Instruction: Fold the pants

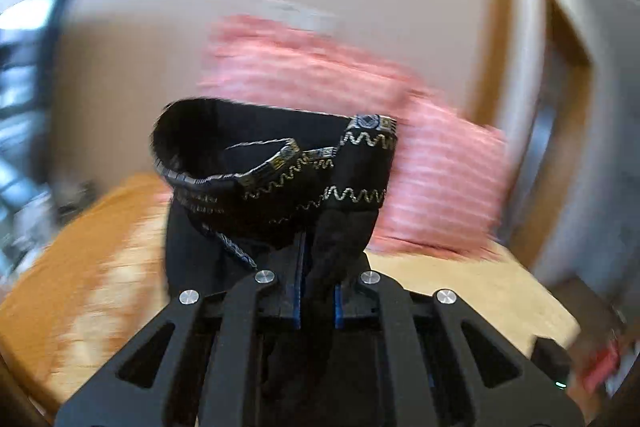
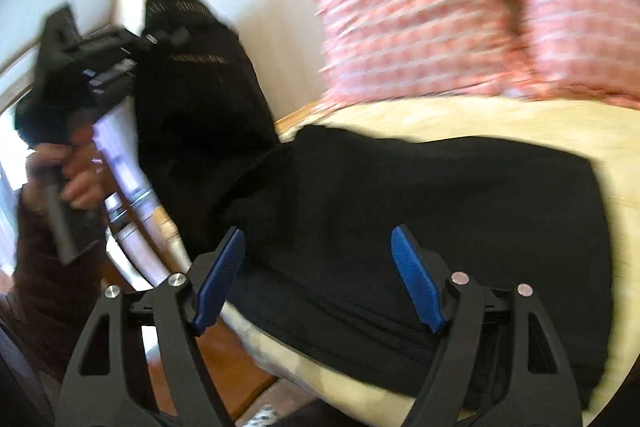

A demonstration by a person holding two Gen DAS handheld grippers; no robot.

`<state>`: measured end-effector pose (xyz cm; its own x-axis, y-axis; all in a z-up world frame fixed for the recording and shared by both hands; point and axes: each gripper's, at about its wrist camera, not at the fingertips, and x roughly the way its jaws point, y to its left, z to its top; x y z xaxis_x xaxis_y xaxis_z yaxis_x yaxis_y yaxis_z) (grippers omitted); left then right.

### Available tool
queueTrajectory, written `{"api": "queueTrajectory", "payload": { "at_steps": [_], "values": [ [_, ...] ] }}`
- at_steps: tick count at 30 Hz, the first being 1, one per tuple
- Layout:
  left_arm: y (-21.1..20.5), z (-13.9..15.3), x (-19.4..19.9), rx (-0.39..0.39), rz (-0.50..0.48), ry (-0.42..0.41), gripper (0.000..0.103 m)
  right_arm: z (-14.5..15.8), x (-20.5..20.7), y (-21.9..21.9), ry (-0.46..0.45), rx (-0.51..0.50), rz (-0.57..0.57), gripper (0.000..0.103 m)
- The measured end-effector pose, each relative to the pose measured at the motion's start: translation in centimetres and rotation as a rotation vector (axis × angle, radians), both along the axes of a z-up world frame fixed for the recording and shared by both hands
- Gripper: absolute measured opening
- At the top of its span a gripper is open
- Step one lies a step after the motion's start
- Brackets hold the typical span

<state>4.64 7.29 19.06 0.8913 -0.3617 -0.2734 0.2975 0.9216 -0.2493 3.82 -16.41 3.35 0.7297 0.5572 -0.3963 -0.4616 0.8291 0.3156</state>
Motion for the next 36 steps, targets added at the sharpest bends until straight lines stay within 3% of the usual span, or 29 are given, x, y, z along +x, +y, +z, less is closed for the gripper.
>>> {"api": "queueTrajectory", "payload": {
  "at_steps": [2,3,6,9,12,15,18,21,26,30,33,36],
  "values": [
    [-5.6,-0.8,-0.3,0.031,-0.151,0.019,0.009,-0.2,-1.3,-3.4,0.007,0.005,-0.112,0.076],
    [-9.0,-2.1,-0.6,0.087,-0.222,0.038,0.009,-0.4,-1.7,-4.6,0.013,0.007,-0.153,0.076],
    [-15.6,-7.7,-0.5,0.233,-0.334,0.16,0.009,-1.3,-3.3,-9.2,0.043,0.001,-0.319,0.076],
    [-18.7,-13.2,-0.1,0.334,-0.391,0.291,0.009,-2.4,-4.5,-13.0,0.081,0.015,-0.443,0.076],
    [-19.8,-13.5,-2.0,0.432,-0.323,0.185,0.009,-2.9,-4.7,-15.3,0.091,0.048,-0.49,0.076],
    [-19.1,-12.5,-2.4,0.377,-0.304,0.155,0.01,-2.7,-4.4,-15.9,0.083,0.091,-0.481,0.076],
    [-20.9,-14.3,-3.2,0.498,-0.304,0.15,0.011,-1.7,-4.1,-16.1,0.063,0.146,-0.454,0.076],
    [-20.7,-14.8,-5.2,0.54,-0.288,0.089,0.011,0.3,-3.9,-16.1,0.016,0.178,-0.417,0.076],
    [-17.9,-13.9,-5.2,0.418,-0.355,0.137,0.013,3.6,-3.6,-14.0,-0.049,0.142,-0.303,0.076],
    [-17.5,-13.5,-5.0,0.37,-0.332,0.144,0.013,5.0,-3.1,-11.5,-0.085,0.078,-0.228,0.076],
    [-19.2,-13.5,-4.5,0.41,-0.295,0.132,0.013,5.2,-3.0,-11.0,-0.092,0.058,-0.235,0.076],
    [-21.3,-13.4,-4.9,0.511,-0.239,0.088,0.016,4.9,-2.9,-11.4,-0.077,0.063,-0.251,0.076]
  ]
}}
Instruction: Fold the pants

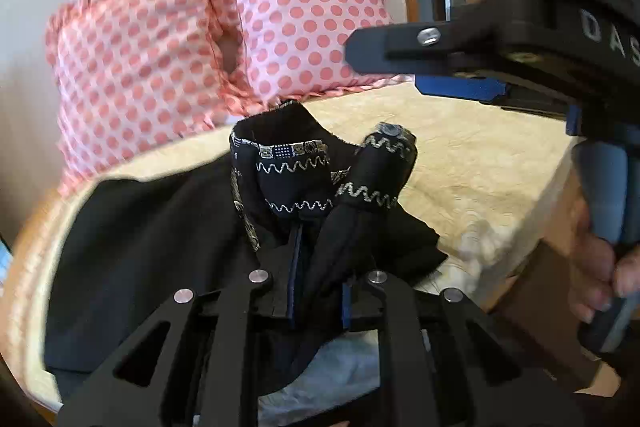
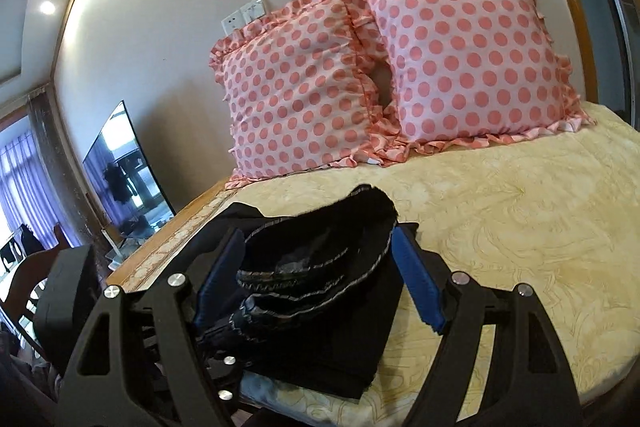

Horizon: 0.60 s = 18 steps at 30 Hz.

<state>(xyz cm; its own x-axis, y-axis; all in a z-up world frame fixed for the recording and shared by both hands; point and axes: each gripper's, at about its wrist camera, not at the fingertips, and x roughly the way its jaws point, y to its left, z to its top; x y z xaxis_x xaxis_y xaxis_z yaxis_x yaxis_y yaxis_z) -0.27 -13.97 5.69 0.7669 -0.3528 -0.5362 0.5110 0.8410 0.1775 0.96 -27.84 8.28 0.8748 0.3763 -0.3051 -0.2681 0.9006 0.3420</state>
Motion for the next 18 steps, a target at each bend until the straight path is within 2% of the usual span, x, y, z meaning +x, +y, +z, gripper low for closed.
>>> {"api": "queueTrajectory", "payload": {
  "at_steps": [3,6,11,15,18],
  "values": [
    [-0.4,0.0,-0.3,0.036,0.018,-0.016,0.017,-0.2,-0.2,-0.7,0.01,-0.005,-0.022,0.075],
    [0.2,-0.3,-0.6,0.056,0.004,0.014,0.019,-0.2,-0.5,-1.3,0.012,-0.009,-0.034,0.075],
    [0.1,-0.1,-1.2,0.121,0.002,-0.038,0.022,-0.4,-0.5,-1.5,0.018,-0.004,-0.027,0.073],
    [0.3,-0.3,-0.6,0.093,-0.028,-0.019,0.024,-0.3,-0.2,-1.1,0.047,0.04,0.069,0.071],
    [-0.6,-1.3,-1.3,0.131,-0.008,-0.09,0.025,-0.6,1.6,-0.6,0.134,0.059,0.139,0.072]
  ]
}}
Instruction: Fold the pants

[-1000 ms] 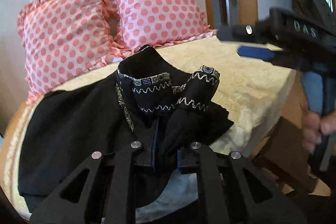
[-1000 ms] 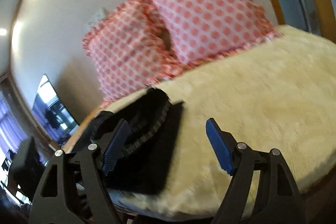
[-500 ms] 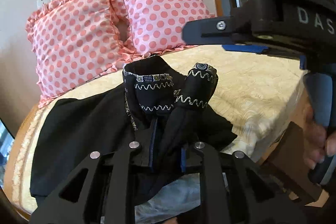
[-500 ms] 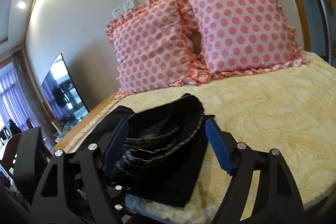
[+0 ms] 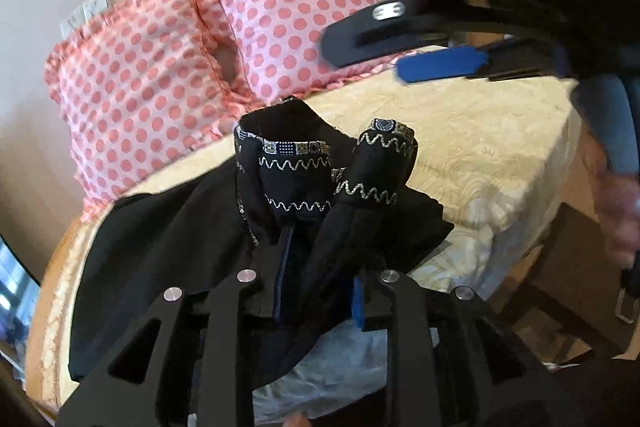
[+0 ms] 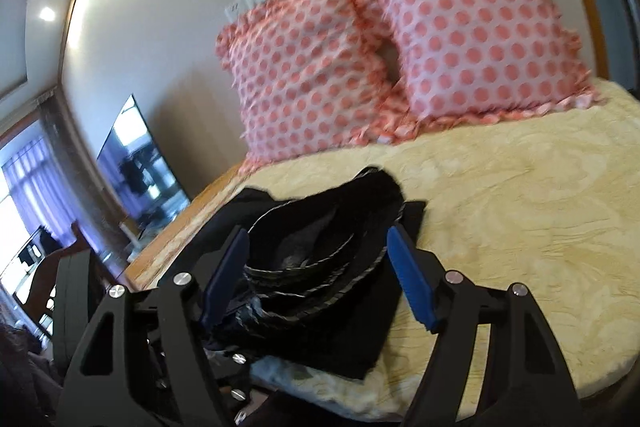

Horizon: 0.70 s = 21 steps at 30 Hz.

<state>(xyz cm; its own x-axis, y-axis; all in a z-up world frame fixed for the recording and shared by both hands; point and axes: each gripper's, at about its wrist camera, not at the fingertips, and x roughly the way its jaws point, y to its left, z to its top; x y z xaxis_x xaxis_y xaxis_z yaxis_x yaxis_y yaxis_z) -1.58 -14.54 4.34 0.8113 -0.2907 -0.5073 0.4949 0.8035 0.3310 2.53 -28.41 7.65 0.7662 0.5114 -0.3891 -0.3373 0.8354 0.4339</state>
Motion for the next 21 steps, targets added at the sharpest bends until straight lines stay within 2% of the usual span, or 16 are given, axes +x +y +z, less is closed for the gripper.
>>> {"api": "queueTrajectory", "payload": {
  "at_steps": [2,3,7,8,9,10,11,13,14,16,18,21],
  "values": [
    [-0.5,-0.8,-0.4,0.029,0.003,-0.03,0.028,-0.7,1.7,0.1,0.086,0.056,0.063,0.072],
    [-0.8,-1.3,-0.6,0.042,0.005,-0.048,0.028,-0.8,2.0,0.2,0.099,0.059,0.068,0.072],
    [-1.1,-2.4,-1.4,0.049,0.016,-0.097,0.033,-0.3,2.2,1.4,0.082,0.002,0.091,0.072],
    [-1.0,-2.4,-1.4,0.039,0.012,-0.091,0.042,-0.2,2.1,1.6,0.078,-0.004,0.098,0.072],
    [-0.8,-2.3,-1.5,0.016,-0.013,-0.08,0.063,-0.2,1.9,1.8,0.075,-0.008,0.109,0.072],
    [-0.3,-1.9,-2.0,-0.061,-0.118,-0.044,0.102,-0.1,1.7,2.0,0.072,-0.016,0.119,0.072],
    [-0.1,-1.6,-2.8,-0.082,-0.122,-0.087,0.102,0.0,1.5,2.3,0.067,-0.027,0.126,0.072],
    [-0.3,-1.3,-3.8,-0.063,-0.109,-0.189,0.102,0.1,1.1,2.8,0.054,-0.053,0.15,0.072],
    [-0.4,-1.2,-3.7,-0.057,-0.104,-0.184,0.102,0.2,1.1,3.0,0.051,-0.064,0.158,0.072],
    [0.1,-1.2,-2.9,-0.093,-0.099,-0.123,0.102,0.1,0.9,3.4,0.057,-0.089,0.167,0.071],
    [0.5,-1.0,-2.9,-0.115,-0.108,-0.113,0.102,-0.1,1.0,3.6,0.069,-0.098,0.171,0.069],
    [1.9,-0.3,-3.7,-0.143,-0.121,-0.164,0.102,-0.8,1.5,4.1,0.11,-0.11,0.194,0.055]
  ]
}}
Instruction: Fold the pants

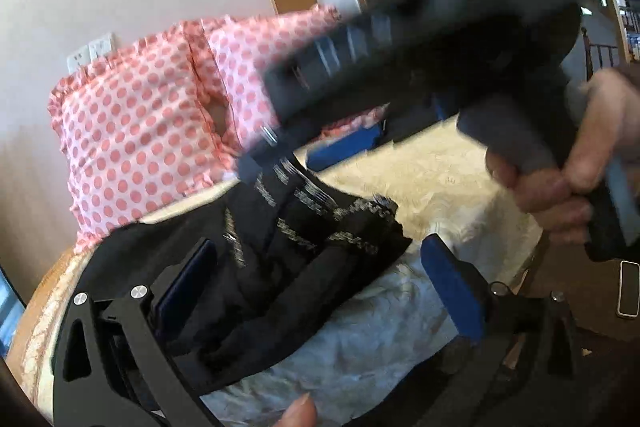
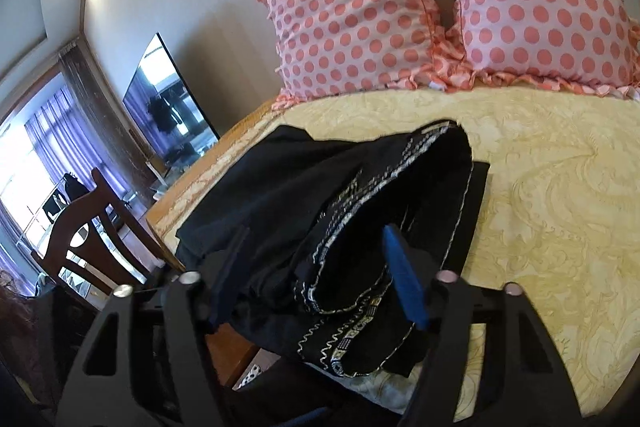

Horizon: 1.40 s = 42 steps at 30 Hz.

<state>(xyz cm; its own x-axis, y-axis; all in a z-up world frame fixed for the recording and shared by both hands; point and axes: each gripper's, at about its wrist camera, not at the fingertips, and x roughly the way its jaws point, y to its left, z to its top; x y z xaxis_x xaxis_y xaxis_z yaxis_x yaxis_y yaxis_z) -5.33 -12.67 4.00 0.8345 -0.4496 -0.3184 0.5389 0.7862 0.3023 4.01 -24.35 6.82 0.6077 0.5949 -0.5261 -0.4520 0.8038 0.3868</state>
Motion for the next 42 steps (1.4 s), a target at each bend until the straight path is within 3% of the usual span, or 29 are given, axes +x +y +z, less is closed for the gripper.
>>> {"api": "queueTrajectory", "payload": {
  "at_steps": [1,2,5,8,10,11,13,14,15,17,19,23,26,27,30,32,36,38,42],
  "values": [
    [0.7,0.2,-0.1,-0.007,0.015,-0.018,0.102,-0.4,0.2,0.3,0.016,-0.009,0.009,0.047],
    [1.2,0.3,-0.1,-0.014,0.028,-0.022,0.102,-0.9,0.4,0.7,0.033,-0.019,0.02,0.008],
    [3.2,0.7,1.2,-0.041,0.087,0.009,0.102,-0.8,0.5,0.7,-0.003,-0.054,-0.022,0.007],
    [5.3,0.9,2.7,-0.065,0.156,0.047,0.102,0.6,0.2,-1.5,-0.043,-0.008,-0.096,0.007],
    [7.0,1.1,3.5,-0.107,0.186,0.09,0.102,-0.6,0.8,-2.6,0.011,-0.02,-0.137,0.007],
    [7.9,1.2,4.1,-0.132,0.191,0.115,0.102,-2.3,1.3,-2.4,0.085,-0.054,-0.13,0.008],
    [9.4,1.5,4.7,-0.17,0.19,0.172,0.102,-3.6,1.4,-2.6,0.137,-0.038,-0.137,0.014],
    [10.0,1.8,5.1,-0.18,0.187,0.19,0.102,-3.4,1.3,-3.1,0.14,-0.006,-0.149,0.023],
    [10.7,2.2,5.7,-0.188,0.185,0.204,0.102,-2.6,1.1,-4.0,0.135,0.033,-0.187,0.044],
    [11.9,3.1,6.6,-0.218,0.187,0.231,0.102,-1.0,0.9,-5.2,0.066,0.067,-0.248,0.056],
    [12.8,4.0,8.0,-0.257,0.18,0.259,0.102,0.3,1.3,-5.0,0.018,0.049,-0.254,0.056],
    [12.9,4.0,10.6,-0.243,0.217,0.283,0.102,0.0,3.0,-1.9,-0.009,-0.083,-0.238,0.056],
    [13.4,1.7,12.9,-0.26,0.232,0.449,0.102,-3.9,5.1,-0.3,0.138,-0.235,-0.257,0.057],
    [13.4,0.9,13.2,-0.255,0.235,0.477,0.102,-4.8,4.9,-0.9,0.136,-0.186,-0.254,0.059],
    [13.0,0.3,12.5,-0.187,0.209,0.448,0.102,-4.0,4.8,-2.5,0.156,-0.088,-0.263,0.063],
    [14.3,2.0,12.3,-0.283,0.167,0.457,0.102,-3.3,4.9,-3.9,0.125,-0.051,-0.303,0.068],
    [17.2,4.3,14.7,-0.374,0.201,0.462,0.102,-4.7,7.0,-5.1,0.2,0.029,-0.268,0.068],
    [18.8,4.2,17.3,-0.382,0.255,0.507,0.102,-5.4,7.8,-4.9,0.228,0.044,-0.244,0.068],
    [20.6,2.4,21.4,-0.437,0.257,0.693,0.102,-5.8,8.8,-4.6,0.212,0.06,-0.196,0.071]
  ]
}}
